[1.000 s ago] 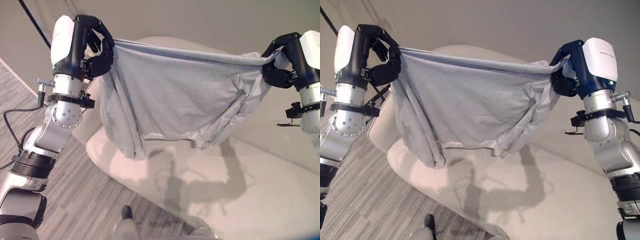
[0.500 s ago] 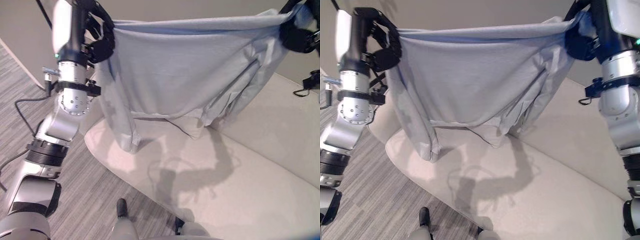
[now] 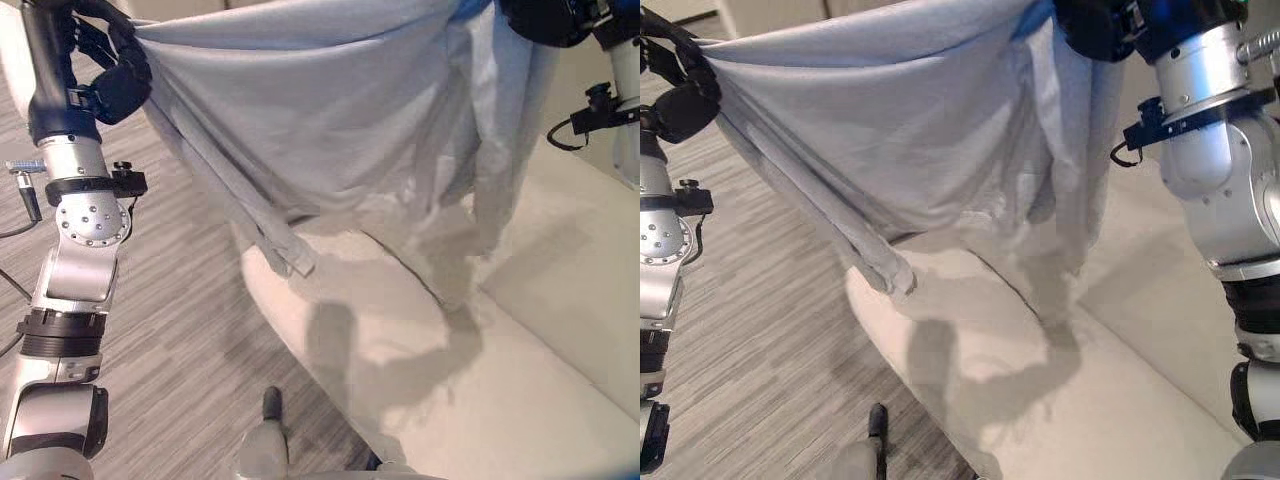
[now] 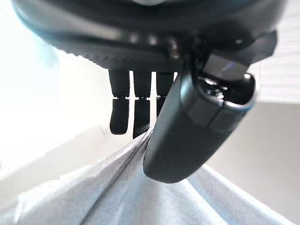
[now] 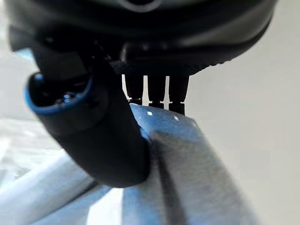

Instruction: Hang the clothes on the sofa on the clothes rack.

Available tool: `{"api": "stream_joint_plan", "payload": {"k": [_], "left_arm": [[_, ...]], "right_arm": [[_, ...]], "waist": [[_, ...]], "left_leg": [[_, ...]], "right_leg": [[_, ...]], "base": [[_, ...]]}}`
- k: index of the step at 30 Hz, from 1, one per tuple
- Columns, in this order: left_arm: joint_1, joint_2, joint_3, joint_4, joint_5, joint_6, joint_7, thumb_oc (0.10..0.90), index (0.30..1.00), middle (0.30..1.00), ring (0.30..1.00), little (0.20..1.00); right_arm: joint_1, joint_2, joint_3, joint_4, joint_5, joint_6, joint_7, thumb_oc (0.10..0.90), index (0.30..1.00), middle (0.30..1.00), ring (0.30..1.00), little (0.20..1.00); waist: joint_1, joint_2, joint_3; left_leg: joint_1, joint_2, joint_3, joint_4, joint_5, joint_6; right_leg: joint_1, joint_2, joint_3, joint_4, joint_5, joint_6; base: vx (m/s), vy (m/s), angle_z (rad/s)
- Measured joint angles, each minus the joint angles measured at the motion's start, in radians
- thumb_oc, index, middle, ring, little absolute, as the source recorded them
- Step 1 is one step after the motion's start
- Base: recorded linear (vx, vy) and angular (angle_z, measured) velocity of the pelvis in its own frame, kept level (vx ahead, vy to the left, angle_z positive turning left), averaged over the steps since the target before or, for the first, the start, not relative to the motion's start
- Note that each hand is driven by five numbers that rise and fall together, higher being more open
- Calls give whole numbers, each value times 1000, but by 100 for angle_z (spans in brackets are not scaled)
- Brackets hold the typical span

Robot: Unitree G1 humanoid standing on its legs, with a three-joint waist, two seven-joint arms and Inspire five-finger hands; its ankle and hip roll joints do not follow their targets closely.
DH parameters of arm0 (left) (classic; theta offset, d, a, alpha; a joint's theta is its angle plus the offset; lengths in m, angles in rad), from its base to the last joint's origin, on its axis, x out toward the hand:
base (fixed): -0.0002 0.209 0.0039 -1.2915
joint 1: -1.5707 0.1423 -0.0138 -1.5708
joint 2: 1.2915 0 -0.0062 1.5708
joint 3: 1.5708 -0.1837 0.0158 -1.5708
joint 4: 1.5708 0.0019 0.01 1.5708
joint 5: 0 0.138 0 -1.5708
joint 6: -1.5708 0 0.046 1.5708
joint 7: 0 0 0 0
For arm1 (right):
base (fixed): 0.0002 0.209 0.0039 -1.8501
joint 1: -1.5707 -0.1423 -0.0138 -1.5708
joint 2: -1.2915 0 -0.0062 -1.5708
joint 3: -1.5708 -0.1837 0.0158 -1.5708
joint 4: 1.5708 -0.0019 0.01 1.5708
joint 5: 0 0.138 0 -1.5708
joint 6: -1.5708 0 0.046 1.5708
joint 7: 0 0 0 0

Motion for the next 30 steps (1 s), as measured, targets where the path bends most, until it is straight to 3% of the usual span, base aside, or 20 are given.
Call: {"api": "stream_joint_plan", "payload": {"k": [1,3,4,5,6,7,9,11,12,13,14,17,18,19,20,22,23,26,28,30], "left_arm": [[21,10,31,-5,-4,-8,11,400,300,300,300,300],[31,28,59,-2,-10,-10,20,400,300,300,300,300],[32,31,62,3,-23,-16,24,400,300,300,300,300],[32,34,62,10,-37,-26,26,400,300,300,300,300],[32,36,59,17,-49,-30,33,400,300,300,300,300],[42,36,52,15,-51,-38,31,400,300,300,300,300],[50,39,38,14,-50,-55,31,400,300,300,300,300],[48,45,20,13,-51,-53,31,400,300,300,300,300],[35,74,-12,17,-51,-50,21,400,300,300,300,300],[25,77,-30,29,-51,-44,10,400,300,300,300,300],[37,74,-48,30,-51,-41,3,400,300,300,300,300],[35,76,-95,26,-46,-40,-17,400,300,300,300,300],[31,75,-95,26,-46,-40,-23,400,300,300,300,300],[27,69,-93,28,-45,-40,-22,400,300,300,300,300],[23,66,-99,28,-45,-39,-23,400,300,300,300,300],[27,64,-132,35,-43,-37,-33,400,300,300,300,300],[20,64,-133,38,-45,-29,-35,400,300,300,300,300],[5,33,-127,50,-44,-23,-36,400,300,300,300,300],[18,37,-123,42,-42,-25,-47,400,300,300,300,300],[19,32,-119,42,-42,-25,-54,400,300,300,300,300]], "right_arm": [[-16,15,20,-1,0,-2,3,400,300,300,300,300],[-30,35,44,1,0,-2,6,400,300,300,300,300],[-32,43,71,14,1,-4,4,400,300,300,300,300],[-32,59,80,30,1,-4,7,400,300,300,300,300],[-35,87,98,62,2,4,10,400,300,300,300,300],[-30,80,114,83,1,6,17,400,300,300,300,300],[-12,87,114,116,2,10,13,400,300,300,300,300],[-11,96,115,139,2,20,15,400,300,300,300,300],[-13,121,103,185,2,28,16,400,300,300,300,300],[-7,132,96,194,2,32,16,400,300,300,300,300],[5,143,93,199,2,43,15,400,300,300,300,300],[49,149,88,219,1,69,15,400,300,300,300,300],[53,149,86,235,1,70,18,400,300,300,300,300],[66,151,73,232,1,66,16,400,300,300,300,300],[75,148,62,227,1,67,15,400,300,300,300,300],[78,145,60,238,2,78,15,400,300,300,300,300],[75,145,65,242,2,80,18,400,300,300,300,300],[62,136,76,252,2,70,19,400,300,300,300,300],[50,122,71,253,2,68,15,400,300,300,300,300],[47,118,74,259,4,68,15,400,300,300,300,300]], "waist": [[22,1,-3],[18,-5,-6],[20,-23,-10],[20,-42,-10],[10,-42,-16],[-11,-6,-42],[-50,-4,-48],[-62,9,-50],[-59,12,-60],[-71,1,-58],[-71,-1,-59],[-58,27,-53],[-39,37,-46],[-42,38,-45],[-63,28,-38],[-96,71,-11],[-74,79,-5],[-101,59,5],[-95,38,7],[-92,15,17]], "left_leg": [[1,2,37,-3,-30,-16],[-5,1,82,-3,-62,-32],[-4,3,129,7,-105,-31],[-13,3,139,53,-101,7],[-24,27,112,158,-117,43],[-12,36,52,144,-119,4],[19,-9,30,80,-81,45],[41,-14,8,36,-66,64],[48,-28,-5,-27,-46,64],[44,-56,-24,-29,-45,64],[60,-78,-31,-43,-44,65],[94,-89,-27,-63,-41,74],[100,-84,-23,-62,-55,93],[92,-86,-25,-55,-63,103],[84,-115,-34,-52,-62,102],[108,-99,-48,-71,-63,121],[107,-78,-13,-77,-55,116],[105,-76,-7,-80,-45,102],[107,-68,15,-79,-42,70],[91,-45,15,-17,-46,34]], "right_leg": [[5,-5,4,0,0,-1],[15,-19,-19,1,3,-12],[26,-58,-48,3,6,-10],[27,-86,-61,9,6,-9],[32,-97,-62,38,-9,-1],[38,-95,-71,81,-29,9],[17,-140,-91,183,-22,1],[-24,-161,-85,261,-32,2],[-15,-111,-83,8,-19,4],[-12,-112,-87,1,109,-18],[-4,-134,-136,25,105,8],[-36,-182,-146,149,92,23],[-81,-193,-151,196,37,37],[-59,-178,-127,152,31,26],[-47,-170,-124,157,70,8],[-138,-196,-73,340,28,33],[-169,-160,-48,354,-44,33],[-124,-43,-67,197,-63,-17],[-51,30,-52,8,14,-39],[-43,43,-46,8,11,-64]], "base": [[23,56,13],[-32,201,44],[-29,264,55],[19,248,39],[35,223,50],[112,354,75],[160,439,70],[106,409,29],[71,311,38],[90,454,57],[68,424,51],[30,288,2],[-7,278,-37],[2,180,-8],[66,110,32],[108,66,-8],[162,-78,-61],[145,-145,-22],[152,-142,-26],[135,-174,-18]]}}
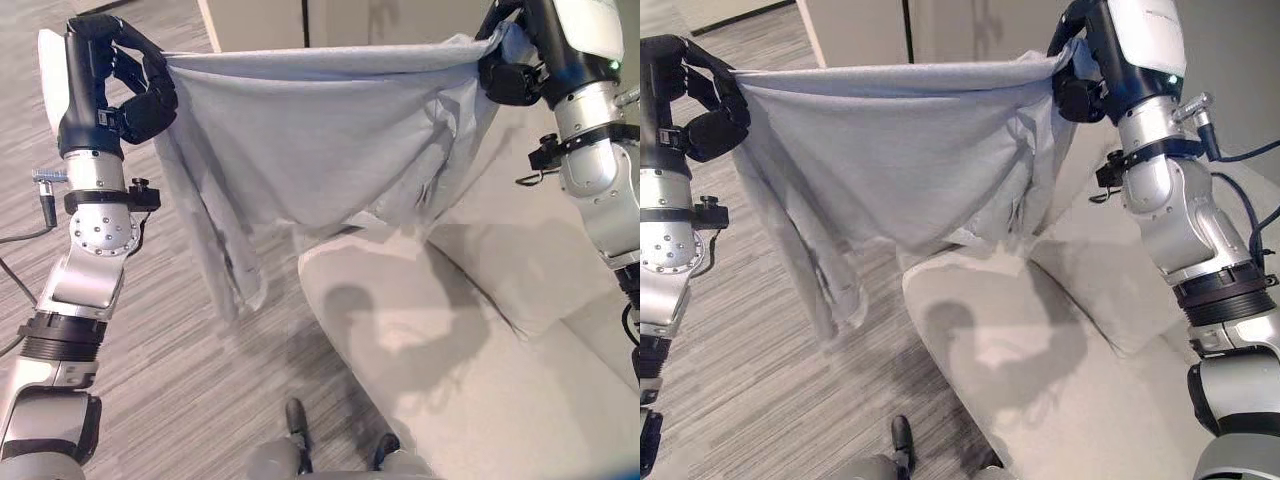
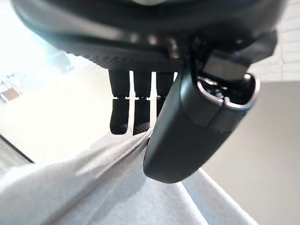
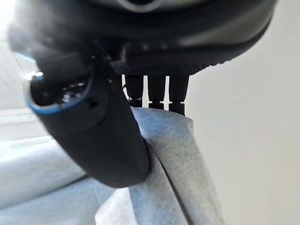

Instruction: Hang the clothes on the sofa on the clothes rack.

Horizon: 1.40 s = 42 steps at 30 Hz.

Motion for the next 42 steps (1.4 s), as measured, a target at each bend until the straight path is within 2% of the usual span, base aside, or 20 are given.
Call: {"api": "stream_joint_plan", "payload": {"k": [3,8,12,13,14,17,18,19,20,23,25,26,27,28,29,32,35,36,38,42], "left_arm": [[6,-9,35,-9,-1,4,-13,400,300,300,300,300],[7,-3,42,-18,-1,15,-18,400,300,300,300,300],[-6,5,25,-25,-1,12,-17,400,300,300,300,300],[-6,2,21,-25,-2,12,-15,400,300,300,300,300],[-3,0,9,-19,-3,13,-15,400,300,300,300,300],[-38,3,-27,15,-3,10,-9,400,300,300,300,300],[-43,-11,-62,35,-4,17,-8,400,300,300,300,300],[-43,9,-94,44,-4,26,-14,400,300,300,300,300],[-48,5,-97,45,-5,28,-11,400,300,300,300,300],[-83,-1,-108,42,-5,43,-8,400,300,300,300,300],[-91,1,-114,44,-4,51,0,400,300,300,300,300],[-93,-1,-113,43,-2,49,0,400,300,300,300,300],[-100,11,-129,46,0,67,20,400,300,300,300,300],[-118,-1,-161,17,5,83,12,400,300,300,300,300],[-116,-3,-143,-10,6,73,16,400,300,300,300,300],[-162,-3,-97,-14,7,64,25,400,300,300,300,300],[-165,-10,-92,10,7,64,4,400,300,300,300,300],[-165,-27,-84,28,8,65,-2,400,300,300,300,300],[-174,-31,-78,56,8,66,-12,400,300,300,300,300],[-173,-105,-83,46,13,74,-33,400,300,300,300,300]], "right_arm": [[-17,4,4,-1,9,-3,8,400,300,300,300,300],[-37,4,-7,-6,17,-4,8,400,300,300,300,300],[-5,2,-31,-7,18,-10,4,400,300,300,300,300],[-1,0,-22,-4,20,-3,5,400,300,300,300,300],[4,0,-17,1,22,-4,11,400,300,300,300,300],[11,-8,-9,5,42,-2,4,400,300,300,300,300],[33,-37,-5,2,44,-7,6,400,300,300,300,300],[63,-44,6,6,42,-21,0,400,300,300,300,300],[81,-36,18,7,43,-15,10,400,300,300,300,300],[85,-29,14,5,42,-21,11,400,300,300,300,300],[88,-10,14,-10,42,-12,10,400,300,300,300,300],[97,-11,13,-13,42,-13,9,400,300,300,300,300],[119,-1,-5,-29,42,-6,4,400,300,300,300,300],[144,-4,-14,-30,42,7,1,400,300,300,300,300],[142,-4,-18,-33,42,0,0,400,300,300,300,300],[135,-12,-31,-56,42,-11,2,400,300,300,300,300],[133,-21,-63,-59,43,-2,2,400,300,300,300,300],[123,-29,-69,-56,43,-1,0,400,300,300,300,300],[101,-38,-69,-56,43,-2,-1,400,300,300,300,300],[102,-72,-114,-56,42,0,-1,400,300,300,300,300]], "waist": [[53,-85,42],[83,-115,53],[71,-119,52],[66,-112,49],[60,-92,39],[52,-92,34],[33,-56,25],[12,-66,13],[-3,-102,-2],[10,-103,-2],[28,-96,4],[29,-91,8],[23,-80,24],[-20,-71,20],[6,-57,19],[-32,-40,24],[-70,-21,36],[-69,13,40],[-84,11,41],[-118,18,28]], "left_leg": [[-99,30,-6,260,11,-49],[-184,101,-25,475,12,-104],[-160,184,-5,236,-23,-99],[-140,185,-18,165,-2,-87],[-129,202,-44,118,106,-65],[-154,225,-162,62,61,-120],[-151,247,-193,42,41,-110],[-145,225,-142,73,79,-175],[-143,154,-110,85,35,-124],[-131,80,-68,96,3,-50],[-68,25,-36,65,-14,-11],[-44,-1,-26,63,-32,8],[-47,-17,45,179,-123,88],[83,-73,70,20,-109,99],[102,-70,94,-2,-120,118],[109,-57,100,-8,-133,118],[156,-74,86,-14,-152,110],[181,-58,68,-15,-187,98],[200,-82,73,-19,-206,76],[301,-142,-15,-30,-247,12]], "right_leg": [[-16,-28,29,58,-22,-37],[38,-14,26,54,-36,-59],[37,-10,54,55,-44,-68],[35,-6,58,57,-44,-68],[33,-11,90,56,-39,-47],[34,-48,138,43,-37,-11],[53,-72,144,50,-36,40],[88,-123,132,58,-52,67],[71,-189,114,76,12,45],[-10,-274,98,219,105,38],[-90,-392,65,434,133,24],[-106,-374,84,449,146,32],[-116,-397,138,531,323,-12],[-221,-476,195,730,424,3],[-295,-441,218,796,255,54],[-335,-241,174,725,-77,35],[-361,-113,72,480,-90,18],[-397,-46,-7,385,-79,28],[-480,-26,-108,293,-49,68],[-423,-22,-101,144,68,-39]], "base": [[60,-79,-38],[165,79,-7],[269,272,-4],[211,218,-25],[456,466,-33],[451,481,-27],[769,893,9],[456,565,17],[454,624,14],[322,561,-9],[296,507,-11],[473,726,11],[484,528,55],[533,412,15],[573,339,-28],[334,82,-39],[442,44,-7],[338,57,-26],[398,58,1],[449,24,68]]}}
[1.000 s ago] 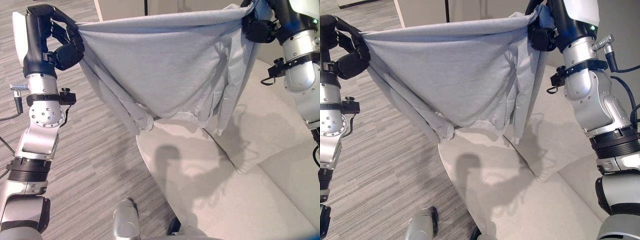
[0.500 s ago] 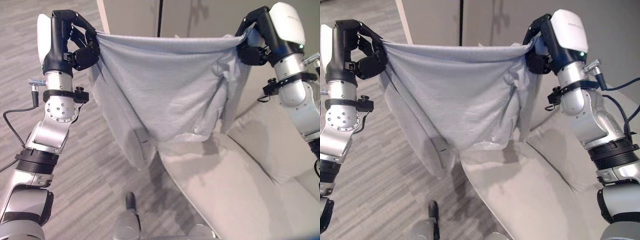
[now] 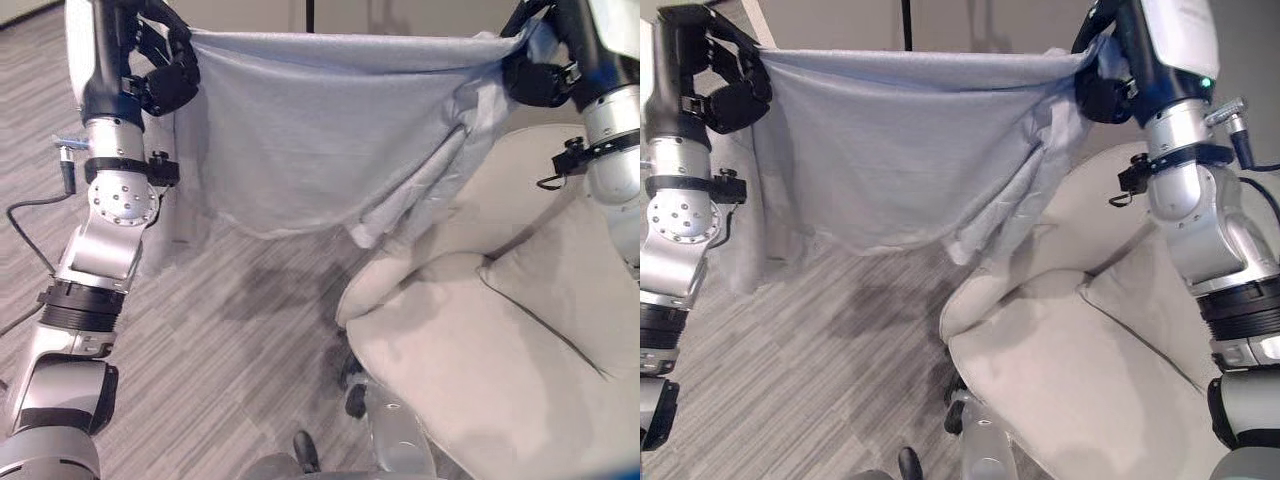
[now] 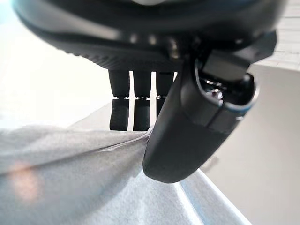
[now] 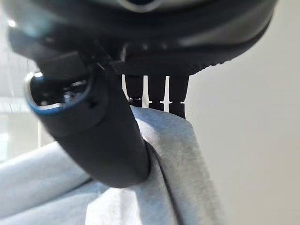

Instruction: Hang the clothes on the sofa on the clothes rack.

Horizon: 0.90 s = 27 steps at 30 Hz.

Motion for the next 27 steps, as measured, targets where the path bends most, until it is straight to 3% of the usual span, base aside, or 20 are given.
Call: {"api": "stream_joint_plan", "payload": {"k": [2,3,5,6,7,8,11,13,14,15,16,17,18,19,20,21,22,23,25,27], "left_arm": [[-1,-24,8,-15,0,0,-3,400,300,300,300,300],[-3,-29,8,-14,0,3,-6,400,300,300,300,300],[2,-44,12,-7,0,8,-15,400,300,300,300,300],[0,-59,23,-14,-2,6,-12,400,300,300,300,300],[5,-67,28,-25,-5,4,-11,400,300,300,300,300],[4,-65,29,-34,-5,3,-13,400,300,300,300,300],[4,-50,26,-37,-5,9,-21,400,300,300,300,300],[1,-50,9,-33,-5,7,-23,400,300,300,300,300],[2,-50,-9,-29,-5,7,-23,400,300,300,300,300],[3,-48,-25,-19,-5,7,-24,400,300,300,300,300],[4,-40,-32,-8,-5,6,-25,400,300,300,300,300],[6,-26,-32,0,-5,6,-22,400,300,300,300,300],[8,-15,-32,4,-5,8,-22,400,300,300,300,300],[14,-5,-29,3,-5,8,-21,400,300,300,300,300],[21,-3,-24,-1,-5,2,-20,400,300,300,300,300],[36,3,-22,-20,-5,-4,-18,400,300,300,300,300],[45,5,-21,-35,-5,-5,-17,400,300,300,300,300],[52,18,-21,-50,-4,-12,-10,400,300,300,300,300],[50,28,-21,-51,-4,-12,-9,400,300,300,300,300],[55,48,-17,-54,-4,-12,1,400,300,300,300,300]], "right_arm": [[4,-1,-3,12,0,3,2,400,300,300,300,300],[6,-1,0,20,1,1,3,400,300,300,300,300],[7,-1,5,33,2,1,8,400,300,300,300,300],[16,-6,-12,31,3,-1,7,400,300,300,300,300],[17,-5,-25,29,4,-1,3,400,300,300,300,300],[23,-1,-41,30,4,-1,3,400,300,300,300,300],[35,0,-48,24,3,3,4,400,300,300,300,300],[51,3,-49,28,4,7,4,400,300,300,300,300],[65,5,-51,28,4,12,3,400,300,300,300,300],[77,13,-55,30,4,14,3,400,300,300,300,300],[80,33,-54,35,4,20,2,400,300,300,300,300],[81,35,-48,30,5,18,3,400,300,300,300,300],[81,35,-42,28,5,17,4,400,300,300,300,300],[84,28,-40,25,6,15,6,400,300,300,300,300],[91,31,-43,21,9,15,0,400,300,300,300,300],[98,34,-41,20,14,15,2,400,300,300,300,300],[99,31,-41,18,13,16,4,400,300,300,300,300],[93,53,-57,14,13,16,3,400,300,300,300,300],[76,58,-44,14,13,17,4,400,300,300,300,300],[76,60,-14,12,12,18,5,400,300,300,300,300]], "waist": [[24,12,-7],[31,13,-7],[57,9,-7],[61,-3,-4],[62,4,-8],[66,2,-6],[51,-18,6],[19,-21,7],[12,-23,8],[7,-22,6],[4,-22,5],[18,-21,5],[19,-19,4],[20,17,-15],[24,20,-18],[22,0,-34],[27,-9,-48],[24,-41,-70],[43,-10,-97],[58,-17,-103]], "left_leg": [[2,21,0,72,-2,-32],[-8,30,2,133,-5,-50],[-104,66,7,461,-16,-140],[-249,164,44,789,0,-239],[-321,249,69,857,3,-240],[-375,300,71,867,1,-231],[-407,340,31,541,42,-193],[-394,342,14,307,124,-177],[-377,329,-4,221,160,-150],[-374,325,-37,186,171,-157],[-364,306,-157,136,175,-155],[-363,280,-234,149,156,-123],[-363,269,-258,160,142,-105],[-358,264,-312,141,84,-69],[-359,275,-307,145,103,-90],[-360,264,-266,139,100,-94],[-358,255,-254,117,97,-99],[-376,210,-223,151,122,-68],[-352,203,-185,155,140,-65],[-295,168,-142,71,189,-47]], "right_leg": [[50,19,-15,-36,43,-53],[75,32,-19,-50,39,-59],[160,54,-7,-101,55,-102],[218,55,-3,-145,114,-189],[231,74,7,-149,99,-190],[240,84,26,-150,87,-191],[263,80,90,-150,97,-173],[279,82,133,-150,100,-157],[286,83,155,-151,99,-148],[294,83,160,-150,94,-145],[297,85,179,-150,92,-145],[285,89,230,-141,99,-133],[285,91,246,-143,105,-124],[270,116,291,-129,105,-70],[256,121,302,-103,99,-68],[206,93,328,80,-5,-62],[194,86,337,86,-29,-62],[171,23,320,68,-21,-34],[173,9,321,33,3,-4],[190,-19,358,-1,25,23]], "base": [[423,-79,7],[323,-220,-13],[213,-212,-29],[220,-88,-51],[256,6,-60],[289,105,-77],[181,183,-89],[151,180,-69],[274,150,-69],[248,128,-84],[233,146,-105],[192,186,-109],[215,261,-112],[178,280,-74],[191,398,-66],[111,291,-24],[93,318,-5],[37,220,7],[47,339,-3],[20,249,-21]]}}
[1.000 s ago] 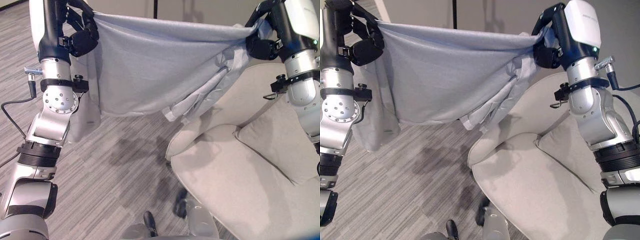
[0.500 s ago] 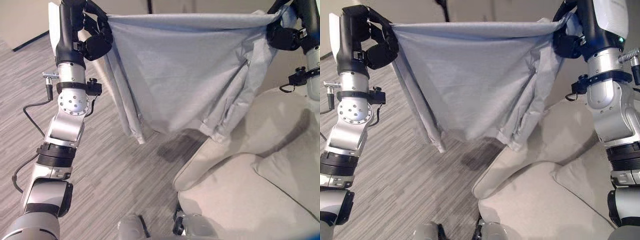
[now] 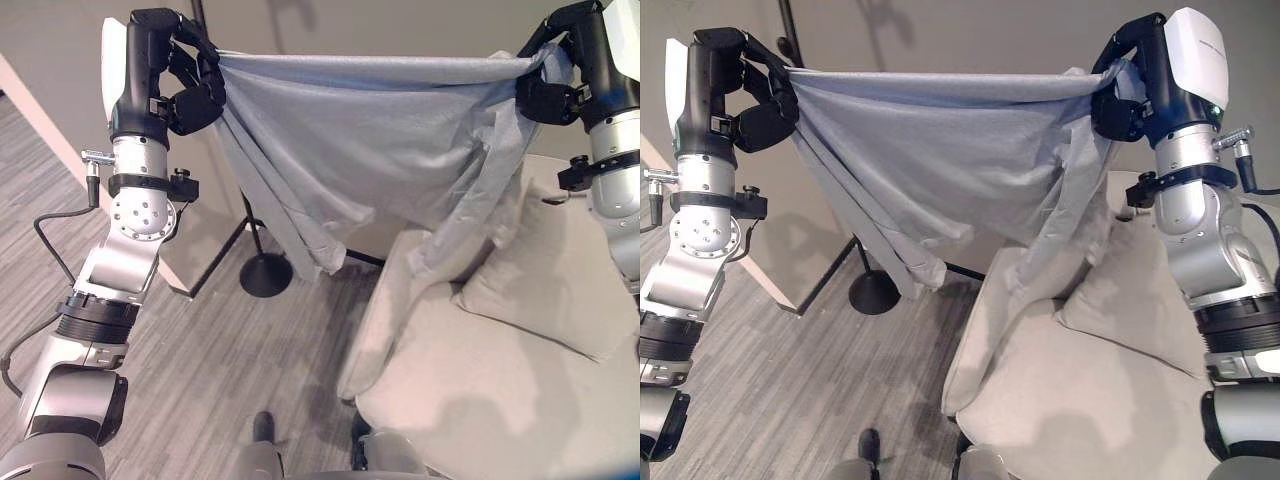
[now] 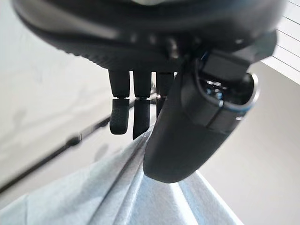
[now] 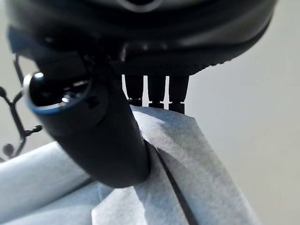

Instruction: Hang the clothes on the sofa on the clothes rack.

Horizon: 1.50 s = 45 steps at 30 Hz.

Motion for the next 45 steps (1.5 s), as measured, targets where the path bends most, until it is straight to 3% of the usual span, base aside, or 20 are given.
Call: {"api": "stream_joint_plan", "payload": {"k": [7,9,10,13,15,17,20,23,26,27,30,32,34,35,36,37,39,40,43,45], "left_arm": [[11,31,30,-7,0,1,41,400,300,300,300,300],[19,61,37,-8,0,4,41,400,300,300,300,300],[18,58,38,-10,0,4,42,400,300,300,300,300],[68,65,69,-34,0,3,39,400,300,300,300,300],[113,95,168,-51,-1,5,43,400,300,300,300,300],[137,88,211,-47,-2,7,56,400,300,300,300,300],[141,93,228,-39,-3,7,56,400,300,300,300,300],[140,88,201,-32,-3,5,52,400,300,300,300,300],[126,87,176,-43,-5,-1,52,400,300,300,300,300],[127,87,160,-44,-5,-1,55,400,300,300,300,300],[104,89,155,-47,-6,-10,69,400,300,300,300,300],[102,97,153,-47,-14,-13,93,400,300,300,300,300],[101,89,138,-47,-14,-19,103,400,300,300,300,300],[100,88,133,-48,-14,-22,105,400,300,300,300,300],[79,85,131,-49,-14,-24,107,400,300,300,300,300],[58,74,128,-49,-15,-24,107,400,300,300,300,300],[53,66,126,-52,-14,-23,108,400,300,300,300,300],[45,58,122,-65,-13,-21,110,400,300,300,300,300],[31,53,122,-107,-7,-20,123,400,300,300,300,300],[27,44,122,-150,-4,-24,124,400,300,300,300,300]], "right_arm": [[-27,87,114,-1,-11,6,3,400,300,300,300,300],[-83,183,175,27,-11,20,10,400,300,300,300,300],[-85,187,177,27,-11,19,15,400,300,300,300,300],[-114,186,183,47,-11,17,23,400,300,300,300,300],[-167,185,175,45,-12,12,24,400,300,300,300,300],[-178,188,168,45,-12,1,22,400,300,300,300,300],[-197,189,171,45,-11,2,22,400,300,300,300,300],[-208,179,166,52,-10,5,18,400,300,300,300,300],[-207,134,161,57,-8,15,15,400,300,300,300,300],[-197,129,162,49,-8,16,2,400,300,300,300,300],[-205,111,140,21,-6,-2,-7,400,300,300,300,300],[-197,116,136,6,3,-2,-4,400,300,300,300,300],[-200,81,136,3,3,-5,-4,400,300,300,300,300],[-200,66,133,1,3,-6,-7,400,300,300,300,300],[-198,49,128,2,2,-5,-9,400,300,300,300,300],[-198,49,125,-1,1,1,-8,400,300,300,300,300],[-196,53,118,-11,-1,3,-7,400,300,300,300,300],[-188,57,119,-29,-14,7,-5,400,300,300,300,300],[-168,84,109,-41,-18,8,-7,400,300,300,300,300],[-138,87,104,-45,-19,6,-10,400,300,300,300,300]], "waist": [[58,-33,-9],[95,-20,2],[90,-23,8],[136,-4,22],[181,-36,22],[197,-37,20],[227,-53,25],[220,-85,41],[192,-61,51],[184,-49,54],[155,-77,62],[154,-99,74],[137,-36,68],[133,-16,67],[109,-22,66],[95,-53,61],[90,-55,61],[93,-52,60],[111,-52,60],[107,-41,62]], "left_leg": [[80,-79,105,-85,9,44],[103,-49,189,-82,-23,60],[113,-51,192,-82,-28,68],[170,-22,235,-91,-44,63],[178,-26,276,-95,-49,33],[182,-12,273,-93,-44,23],[169,13,265,-28,-52,2],[45,10,204,102,-106,-31],[-52,80,197,89,63,-43],[-26,92,156,72,69,-32],[-32,69,89,39,45,-38],[-51,145,36,92,-29,-62],[-3,236,-34,41,70,-89],[16,239,-57,23,38,-147],[26,193,-53,3,-18,-168],[30,117,-44,-28,-5,-137],[31,65,-29,-27,-11,-106],[42,8,-3,-26,-17,-69],[72,-41,48,-27,-40,-25],[93,-42,45,-26,-54,-2]], "right_leg": [[18,-52,60,-83,87,45],[-6,-17,-212,-61,151,-46],[1,-24,-248,-43,130,-57],[-33,-82,-364,332,-101,-38],[-5,-62,-376,259,-169,-49],[47,-7,-359,124,-141,-57],[150,79,-314,-104,-33,-92],[168,44,-291,-133,-18,-100],[194,58,-294,-123,-36,-72],[214,56,-282,-113,-48,-53],[184,4,-262,-106,-47,-38],[184,-13,-242,-112,-27,-12],[200,-4,-228,-110,-22,34],[204,-4,-225,-109,-16,51],[210,-51,-230,-121,5,83],[193,-131,-237,-116,32,88],[178,-175,-236,-101,80,85],[141,-243,-252,-57,132,88],[116,-302,-294,-9,196,61],[83,-304,-256,72,149,48]], "base": [[-41,254,-38],[-50,202,-86],[-65,118,-40],[-49,-32,-31],[-9,-194,-63],[35,-91,-34],[-32,-48,-37],[-108,41,-2],[20,171,-1],[31,370,-1],[65,315,-4],[162,418,-22],[217,554,-13],[234,606,0],[186,776,16],[122,651,22],[46,508,-1],[35,749,-21],[28,488,-35],[40,214,-3]]}}
